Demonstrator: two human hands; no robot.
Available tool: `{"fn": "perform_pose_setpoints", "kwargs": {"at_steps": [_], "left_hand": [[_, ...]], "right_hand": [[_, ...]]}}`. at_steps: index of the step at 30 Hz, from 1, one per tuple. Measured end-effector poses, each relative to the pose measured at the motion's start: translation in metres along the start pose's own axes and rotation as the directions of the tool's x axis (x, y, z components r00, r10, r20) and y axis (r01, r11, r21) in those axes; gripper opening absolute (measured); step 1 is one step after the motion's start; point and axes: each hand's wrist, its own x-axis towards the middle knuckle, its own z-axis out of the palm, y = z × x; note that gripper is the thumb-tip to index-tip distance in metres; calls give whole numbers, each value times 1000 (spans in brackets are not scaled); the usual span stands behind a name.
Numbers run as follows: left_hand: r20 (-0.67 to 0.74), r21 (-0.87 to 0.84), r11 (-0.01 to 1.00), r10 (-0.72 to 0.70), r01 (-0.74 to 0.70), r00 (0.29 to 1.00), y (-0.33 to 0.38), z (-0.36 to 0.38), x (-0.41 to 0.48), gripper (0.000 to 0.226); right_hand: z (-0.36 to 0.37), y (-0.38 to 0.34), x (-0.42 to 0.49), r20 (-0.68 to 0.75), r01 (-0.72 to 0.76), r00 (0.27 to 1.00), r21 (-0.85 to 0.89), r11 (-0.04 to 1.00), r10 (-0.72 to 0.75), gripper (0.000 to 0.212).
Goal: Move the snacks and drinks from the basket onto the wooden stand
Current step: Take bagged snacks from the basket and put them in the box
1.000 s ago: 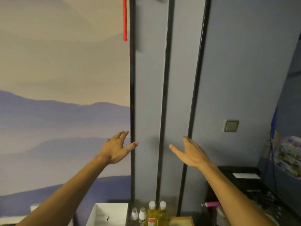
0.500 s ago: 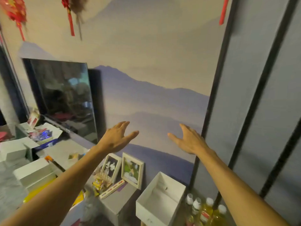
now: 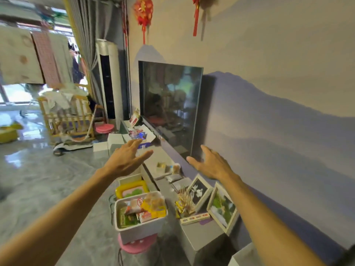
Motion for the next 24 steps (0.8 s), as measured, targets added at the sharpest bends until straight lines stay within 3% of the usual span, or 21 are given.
{"fn": "perform_pose_setpoints", "kwargs": {"at_steps": [10, 13, 24], "left_hand": [[103, -12, 998, -52, 54, 993, -92, 52, 78, 93], [159, -12, 997, -79, 82, 984, -110, 88, 104, 100], [369, 85, 976, -218, 201, 904, -191, 254, 218, 109]], "right_hand": [[107, -35, 116, 149, -21, 989, 17, 1000, 19, 100], [143, -24, 150, 200, -39, 979, 38, 999, 30, 91], [298, 41, 280, 447, -153, 887, 50, 987, 115, 116]]}}
